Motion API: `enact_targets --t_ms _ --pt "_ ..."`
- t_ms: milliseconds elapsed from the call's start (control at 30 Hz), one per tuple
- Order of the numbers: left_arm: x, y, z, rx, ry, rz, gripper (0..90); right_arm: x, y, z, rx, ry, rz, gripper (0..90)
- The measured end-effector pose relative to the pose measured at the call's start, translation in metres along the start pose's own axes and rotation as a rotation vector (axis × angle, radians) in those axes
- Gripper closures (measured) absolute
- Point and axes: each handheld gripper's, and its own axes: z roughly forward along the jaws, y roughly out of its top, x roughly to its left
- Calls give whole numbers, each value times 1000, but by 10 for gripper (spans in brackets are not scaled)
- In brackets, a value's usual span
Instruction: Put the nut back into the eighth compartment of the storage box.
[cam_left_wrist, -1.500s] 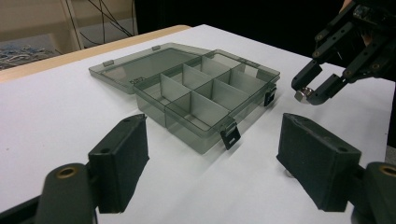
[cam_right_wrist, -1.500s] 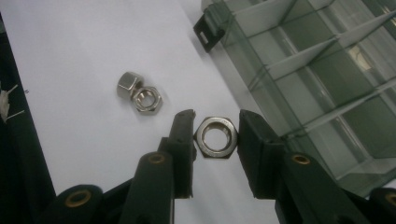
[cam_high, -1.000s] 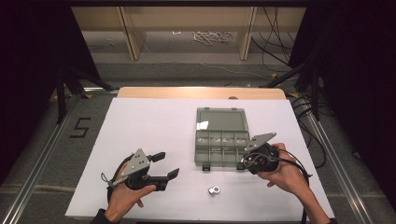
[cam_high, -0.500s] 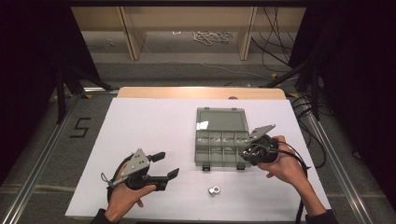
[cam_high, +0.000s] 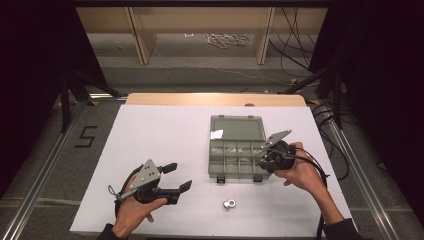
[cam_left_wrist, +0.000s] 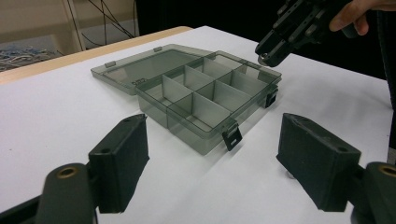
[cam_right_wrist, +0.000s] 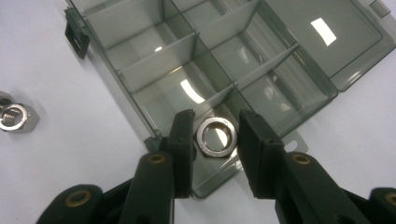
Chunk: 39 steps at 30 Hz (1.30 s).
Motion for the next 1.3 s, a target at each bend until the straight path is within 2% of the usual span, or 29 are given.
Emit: enact_targets --t_ms 33,67,100,133,200,233,267,333,500,533,567,667,700,733,900,1000,1200,1300 --pt "-1 0 0 2 5 -19 237 -1 0 1 3 -1 2 674" --pt "-5 -1 -1 7 14 -64 237 -1 0 3 8 0 1 674" --pt "-5 -1 -1 7 13 -63 237 -2 0 4 10 3 8 674" --pt "-1 0 0 -2 -2 -16 237 -2 0 4 16 6 12 674" --pt "0 0 0 0 0 -3 237 -3 1 7 15 11 -6 674" --pt "-4 -1 -1 8 13 -49 237 -4 1 8 25 12 -6 674" --pt "-5 -1 -1 7 12 -69 237 -4 1 10 32 14 -2 674" --pt "-5 -1 -1 7 13 -70 237 -4 1 11 36 15 -3 674" --pt "-5 -1 -1 7 12 -61 237 -6 2 14 54 39 0 674" --pt "-4 -1 0 2 5 -47 237 -6 2 16 56 36 1 674" --pt "-5 -1 -1 7 13 -63 237 -6 2 16 56 36 1 674" --pt "-5 -1 -1 6 11 -66 237 -8 1 18 48 36 -11 673" --pt "-4 -1 0 3 5 -55 237 -8 1 19 45 38 -15 674" --pt "-1 0 0 -1 -3 -17 237 -7 1 19 71 40 3 674" --pt "-1 0 0 1 -1 -17 237 -8 1 22 71 38 2 674" --pt "0 0 1 -3 -6 5 237 -9 1 23 73 39 4 673" --pt "1 0 1 -2 -8 13 237 -9 0 26 84 52 8 673" --pt "0 0 1 -2 -9 9 237 -10 -1 26 77 59 8 709"
